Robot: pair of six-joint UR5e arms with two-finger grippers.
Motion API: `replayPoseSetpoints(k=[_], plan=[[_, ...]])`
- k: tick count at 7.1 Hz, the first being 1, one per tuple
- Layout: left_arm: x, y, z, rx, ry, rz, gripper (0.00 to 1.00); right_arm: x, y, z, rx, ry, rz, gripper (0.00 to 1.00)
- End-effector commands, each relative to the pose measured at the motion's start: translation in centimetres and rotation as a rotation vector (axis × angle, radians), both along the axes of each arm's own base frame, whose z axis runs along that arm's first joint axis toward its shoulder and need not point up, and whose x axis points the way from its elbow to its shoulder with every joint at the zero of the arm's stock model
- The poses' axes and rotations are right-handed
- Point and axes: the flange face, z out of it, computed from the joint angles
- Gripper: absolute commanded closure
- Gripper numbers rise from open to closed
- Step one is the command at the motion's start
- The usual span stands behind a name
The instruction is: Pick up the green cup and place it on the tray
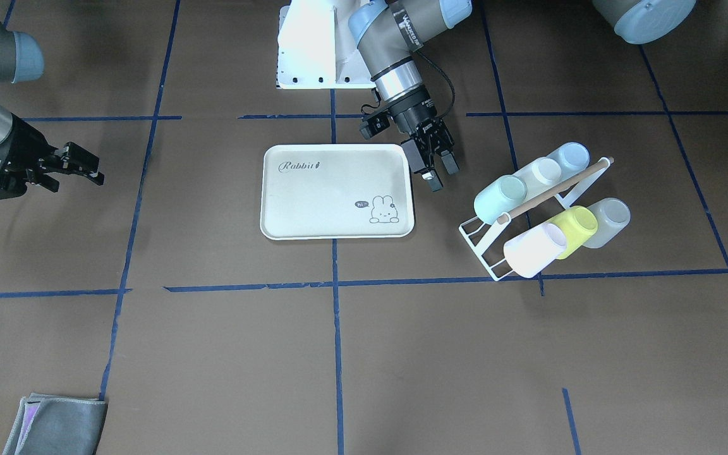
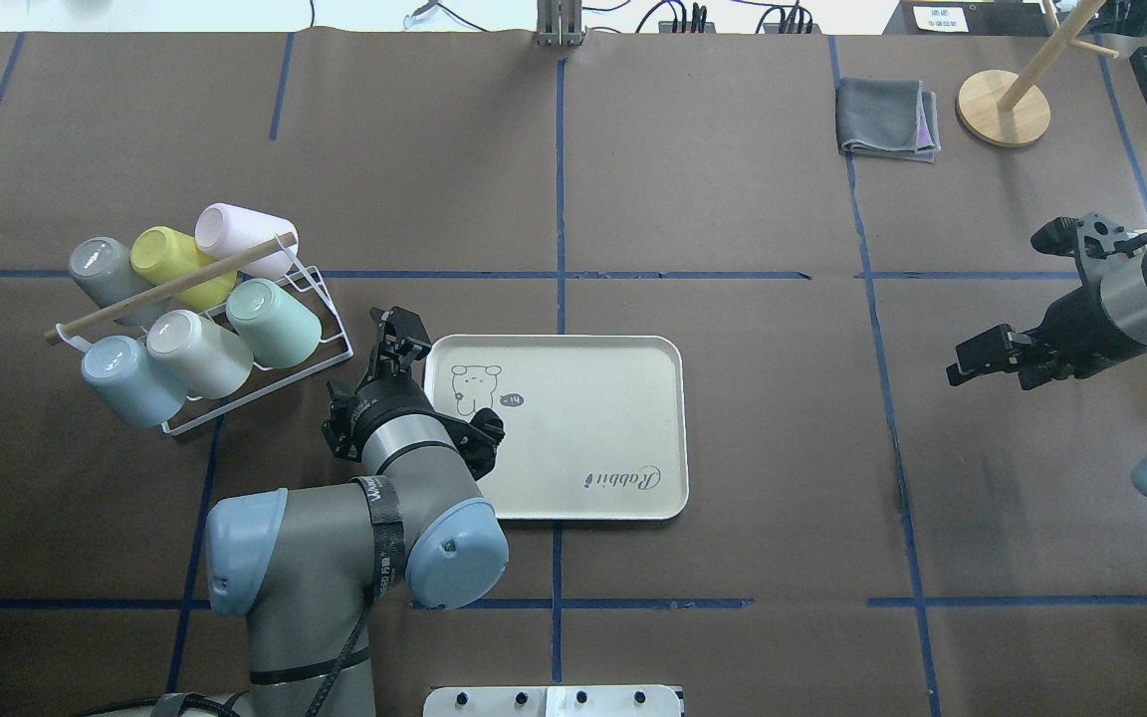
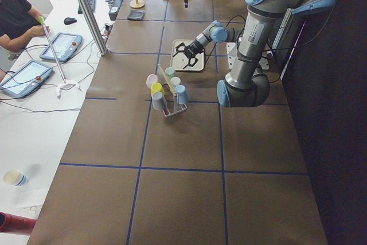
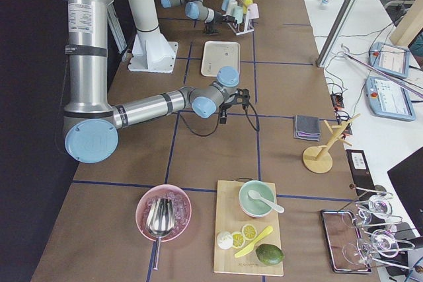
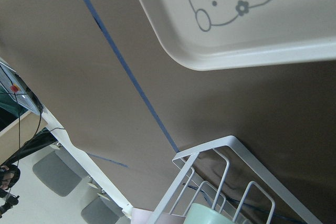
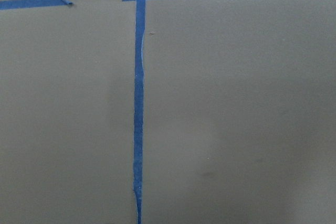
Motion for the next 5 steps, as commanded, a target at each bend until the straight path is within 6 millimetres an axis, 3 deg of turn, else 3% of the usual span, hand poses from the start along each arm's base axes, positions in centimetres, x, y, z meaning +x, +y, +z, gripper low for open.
replayPoseSetpoints(k=[1, 5], plan=[[0.6, -0.7, 2.8, 0.019, -0.175, 0.006, 0.00, 0.4, 0.1, 0.1, -0.002, -0.001, 0.004, 0.00], [-0.1, -1.7, 6.0, 0.012, -0.381, -0.007, 0.00, 0.5, 0.1, -0.1, -0.001, -0.005, 0.003, 0.00]])
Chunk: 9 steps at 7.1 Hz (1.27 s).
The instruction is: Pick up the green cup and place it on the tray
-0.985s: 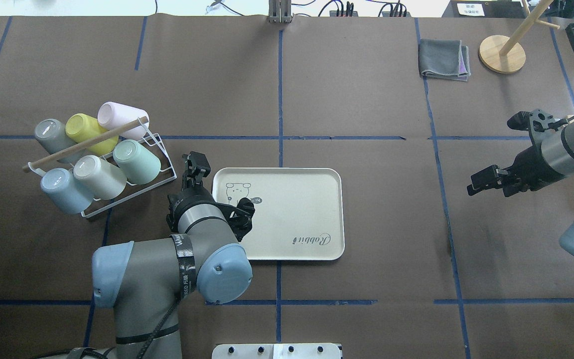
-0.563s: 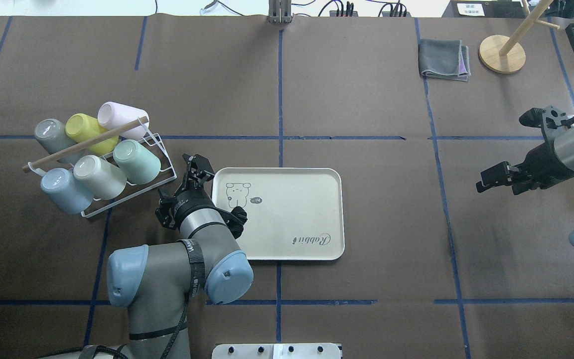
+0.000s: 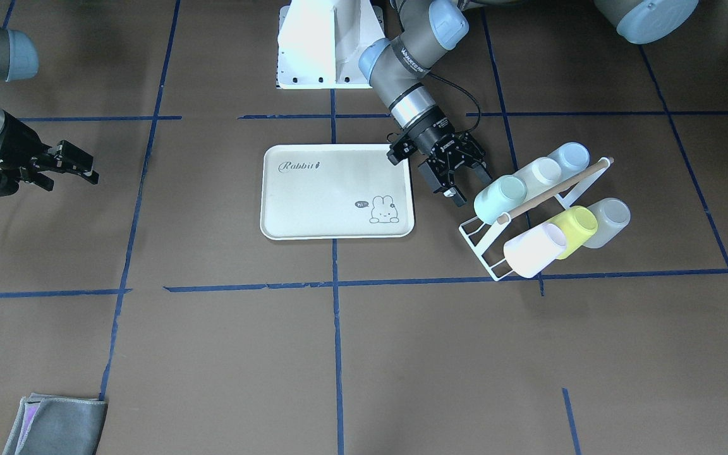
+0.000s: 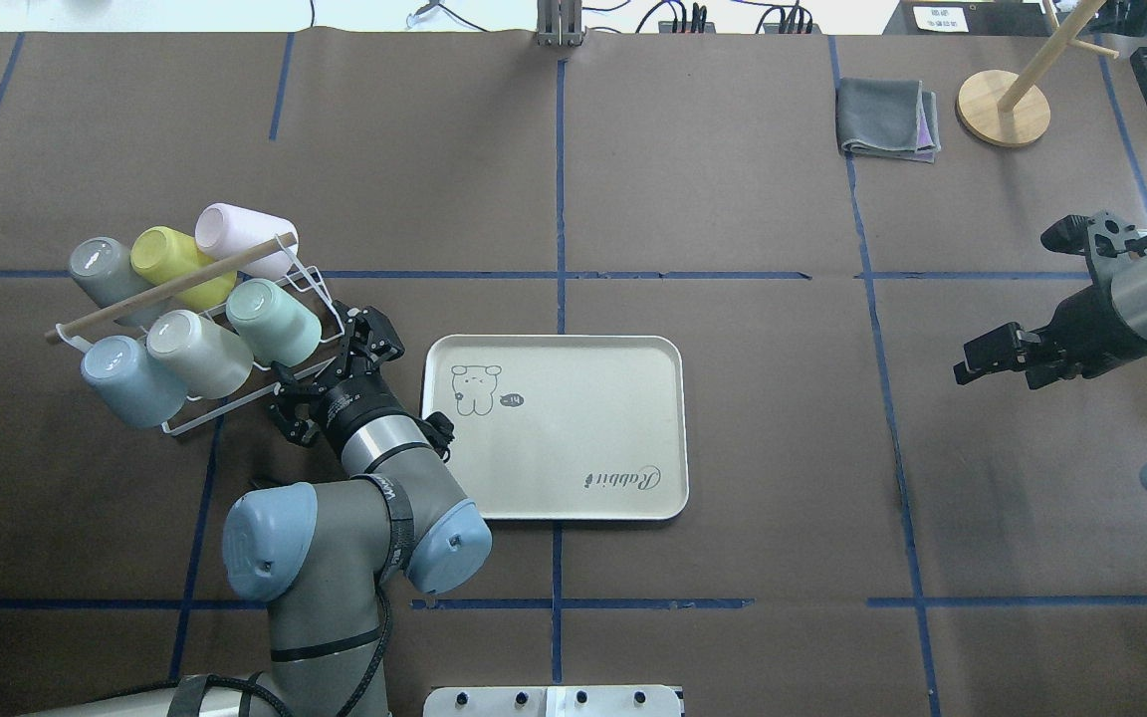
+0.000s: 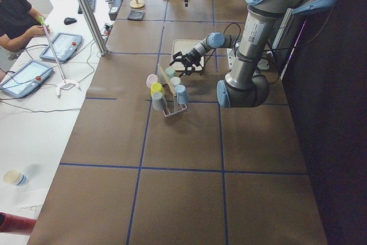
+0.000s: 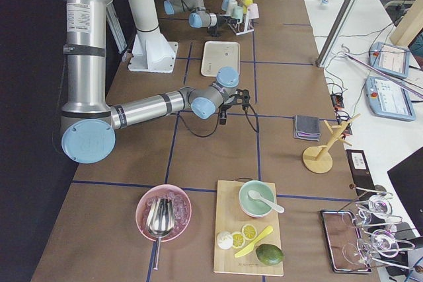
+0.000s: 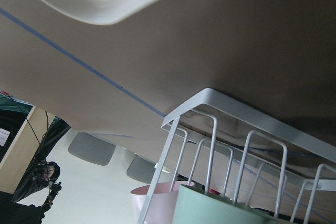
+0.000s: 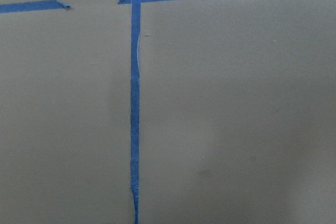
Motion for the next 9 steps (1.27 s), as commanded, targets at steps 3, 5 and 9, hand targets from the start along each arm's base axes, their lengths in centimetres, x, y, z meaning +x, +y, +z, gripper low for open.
replayPoseSetpoints(k=[3, 5, 9], plan=[[-0.2, -0.3, 2.0, -0.013, -0.093, -0.002, 0.00, 0.2, 0.0, 0.1, -0.005, -0.001, 0.001, 0.00], [-0.6, -1.0, 2.1, -0.014, -0.094, -0.011, 0.02, 0.2, 0.1, 0.2, -0.006, -0.001, -0.001, 0.00], [-0.6, -1.7, 2.9, -0.018, -0.106, -0.023, 0.02, 0.2, 0.1, 0.4, -0.009, 0.003, 0.000, 0.00]])
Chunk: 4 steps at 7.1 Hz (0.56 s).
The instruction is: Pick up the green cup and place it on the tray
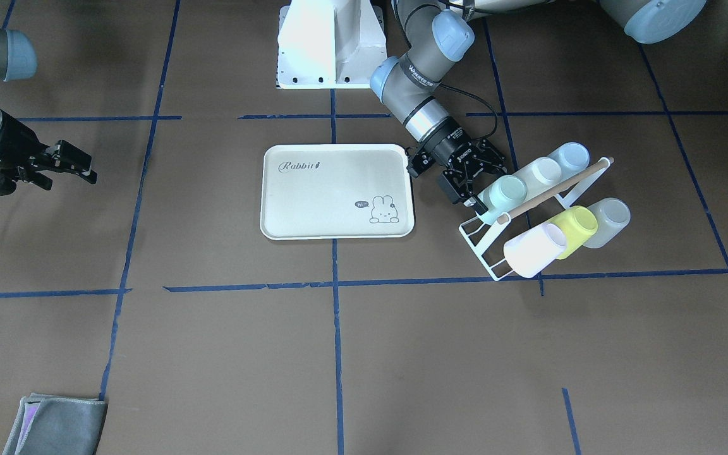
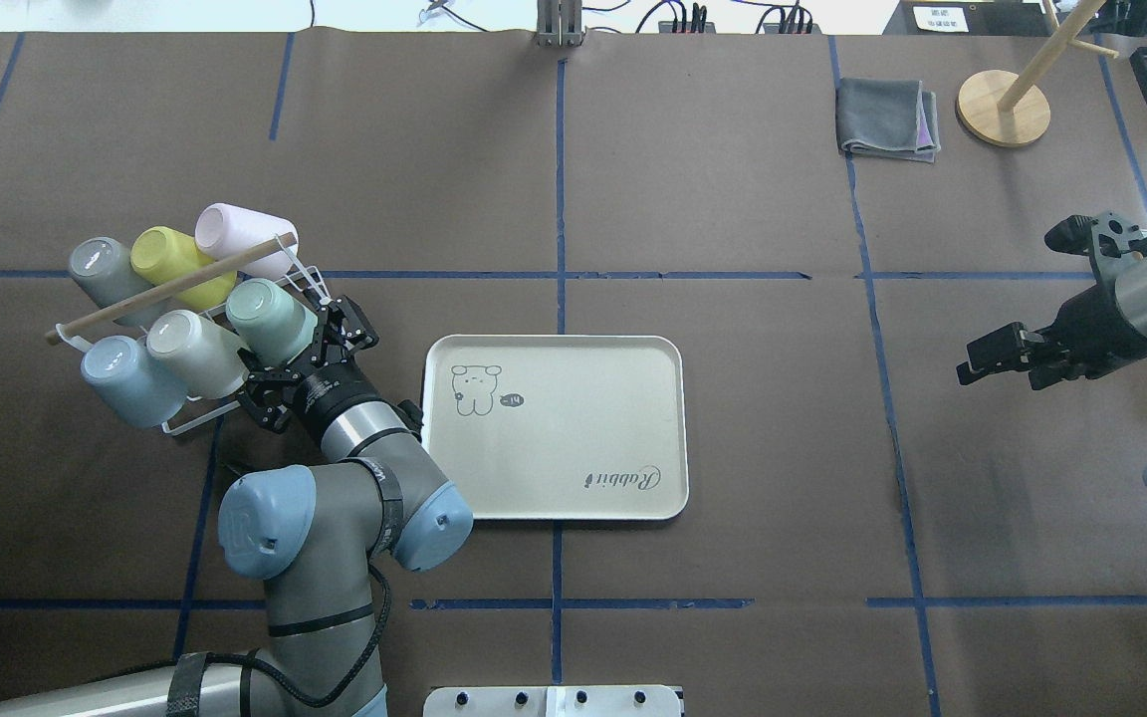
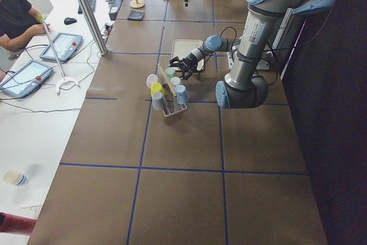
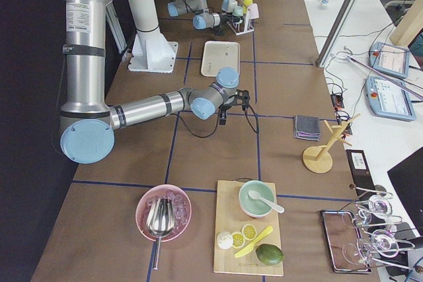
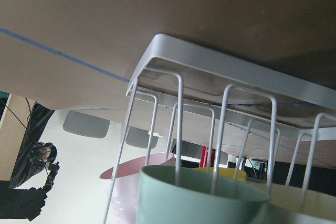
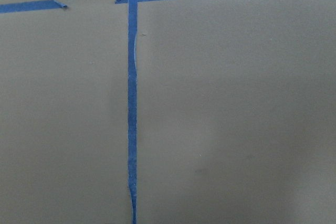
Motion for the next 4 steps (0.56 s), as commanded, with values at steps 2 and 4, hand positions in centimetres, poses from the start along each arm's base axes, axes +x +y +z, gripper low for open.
replayPoseSetpoints(k=[2, 4], plan=[[0.26, -0.13, 0.57, -0.003, -0.011, 0.001, 0.02, -0.01, 0.08, 0.24, -0.003, 0.003, 0.000, 0.00], [0.67, -0.14, 1.16, -0.013, -0.037, 0.015, 0.03, 0.13, 0.28, 0.37, -0.006, 0.004, -0.001, 0.00]])
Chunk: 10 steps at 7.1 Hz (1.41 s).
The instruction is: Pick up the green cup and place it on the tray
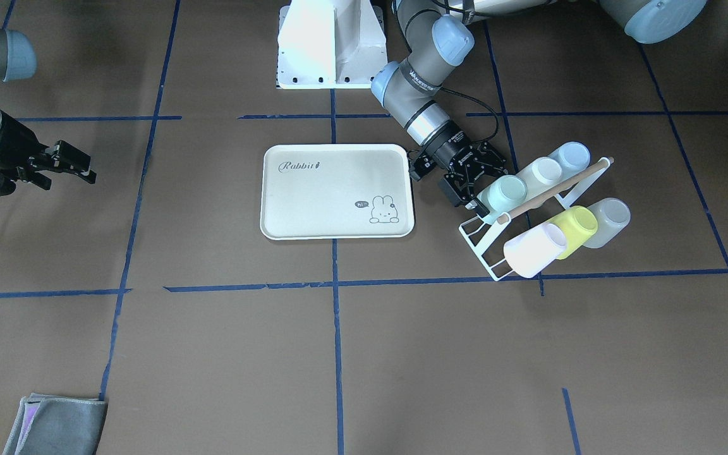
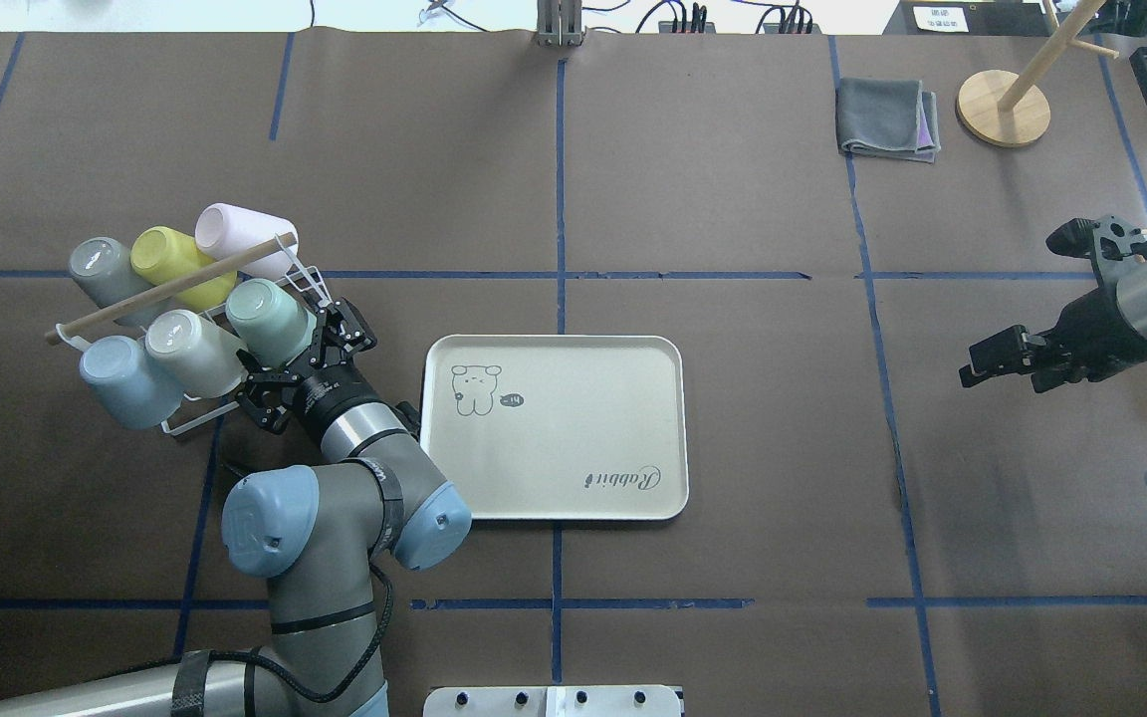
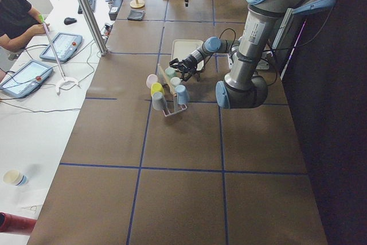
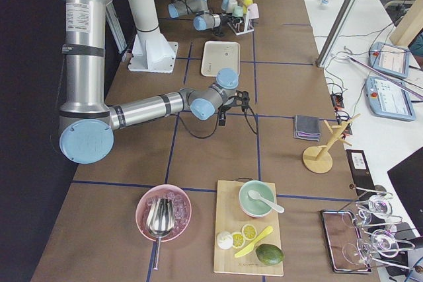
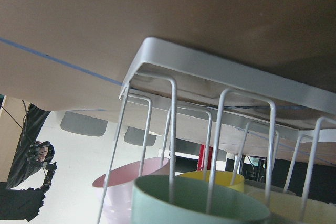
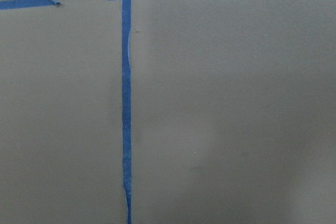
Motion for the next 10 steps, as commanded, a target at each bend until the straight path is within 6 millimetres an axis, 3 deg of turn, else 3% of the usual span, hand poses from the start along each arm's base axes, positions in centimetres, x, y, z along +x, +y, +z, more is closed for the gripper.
replayPoseSetpoints(k=[1, 3, 7, 9, 10], plan=[[0.3, 0.0, 0.4, -0.006, -0.014, 0.011, 0.03, 0.1, 0.1, 0.0, -0.001, 0.000, 0.000, 0.00], [0.4, 0.0, 0.4, -0.005, -0.012, 0.012, 0.06, 0.2, 0.1, 0.0, -0.001, 0.000, 0.001, 0.00], [-0.2, -0.1, -0.6, 0.005, 0.020, 0.001, 0.26, 0.1, 0.2, -0.2, -0.006, -0.011, -0.008, 0.00], [-2.2, -0.7, -2.7, 0.023, 0.067, -0.016, 0.27, 0.0, 0.1, -0.2, -0.006, -0.011, -0.008, 0.00], [-4.2, -0.5, -3.2, 0.033, 0.098, -0.022, 0.27, 0.0, 0.1, -0.1, -0.008, -0.010, -0.008, 0.00]])
